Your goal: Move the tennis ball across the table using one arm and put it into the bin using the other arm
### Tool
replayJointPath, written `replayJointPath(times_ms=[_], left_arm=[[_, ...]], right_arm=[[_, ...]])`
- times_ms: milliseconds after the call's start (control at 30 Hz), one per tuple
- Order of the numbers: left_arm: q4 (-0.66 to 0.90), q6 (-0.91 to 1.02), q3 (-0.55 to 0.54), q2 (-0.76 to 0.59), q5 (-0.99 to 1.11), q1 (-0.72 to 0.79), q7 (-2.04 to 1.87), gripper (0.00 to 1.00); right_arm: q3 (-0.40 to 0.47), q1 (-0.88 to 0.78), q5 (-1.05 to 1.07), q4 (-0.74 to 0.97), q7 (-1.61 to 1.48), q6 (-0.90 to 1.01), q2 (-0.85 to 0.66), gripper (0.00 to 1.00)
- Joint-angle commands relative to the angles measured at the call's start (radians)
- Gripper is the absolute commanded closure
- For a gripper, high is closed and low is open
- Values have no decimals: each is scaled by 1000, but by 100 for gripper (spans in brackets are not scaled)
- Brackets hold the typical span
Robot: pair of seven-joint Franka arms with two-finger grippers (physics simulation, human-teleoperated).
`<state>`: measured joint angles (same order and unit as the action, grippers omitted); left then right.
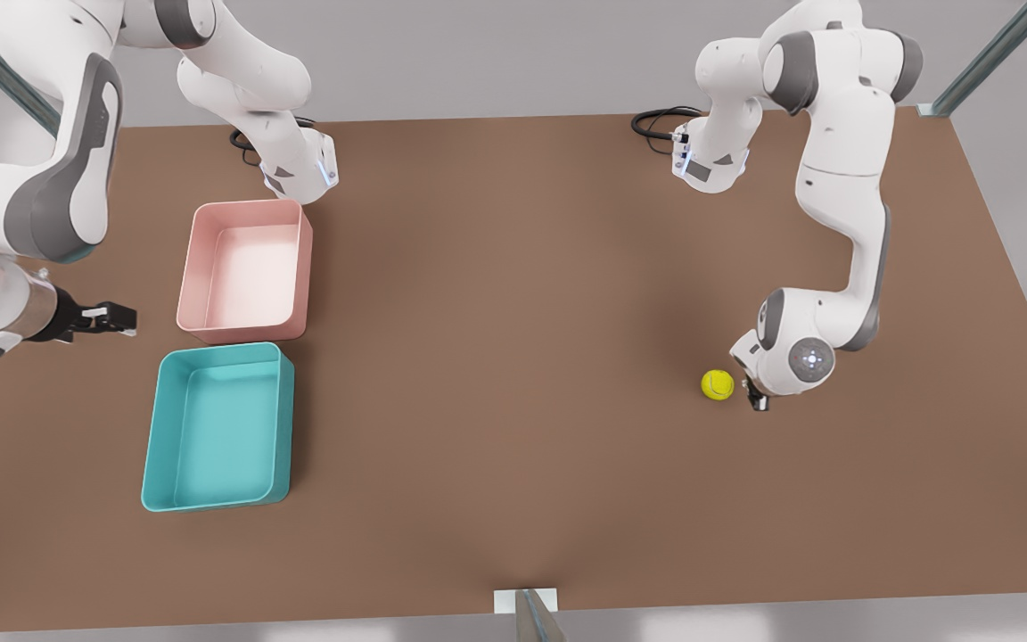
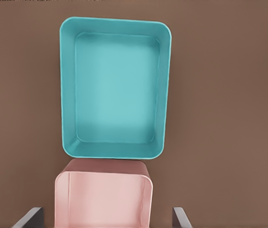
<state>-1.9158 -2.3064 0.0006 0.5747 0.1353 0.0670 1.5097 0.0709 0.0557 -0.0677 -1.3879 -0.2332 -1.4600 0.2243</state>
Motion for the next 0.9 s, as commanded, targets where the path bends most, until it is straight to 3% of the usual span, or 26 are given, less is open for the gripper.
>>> replayJointPath(times_ms=[0,200,367,400,433,533,667,733,800,833,867], left_arm=[[-2,-24,1,10,3,-1,353,79],[-6,-22,1,1,1,16,158,79],[3,-27,-2,17,-14,215,-294,79],[9,-24,-48,10,-28,234,-452,79],[9,-18,-93,-13,-130,238,-612,79],[29,-4,-94,-41,-319,205,-729,79],[153,168,-30,-90,-318,178,-1017,79],[219,252,-27,-122,-195,180,-1277,79],[449,609,-85,-141,-76,174,-1545,79],[560,766,-197,-139,29,139,-1678,79],[672,892,-224,-139,26,117,-1691,79]], right_arm=[[1,3,2,1,-14,-3,-3,0],[3,1,-1,0,-12,-6,0,0],[3,-1,-1,-5,-12,-14,4,0],[3,-1,-1,-5,-12,-14,4,0],[3,-1,-1,-3,-12,-14,6,0],[3,-1,0,-5,-12,-14,6,0],[3,-1,0,-3,-12,-16,6,0],[3,-1,0,-3,-12,-16,6,0],[3,-1,0,-5,-12,-16,6,0],[3,-2,0,-5,-12,-16,7,0],[3,-1,0,-5,-12,-16,7,0]])
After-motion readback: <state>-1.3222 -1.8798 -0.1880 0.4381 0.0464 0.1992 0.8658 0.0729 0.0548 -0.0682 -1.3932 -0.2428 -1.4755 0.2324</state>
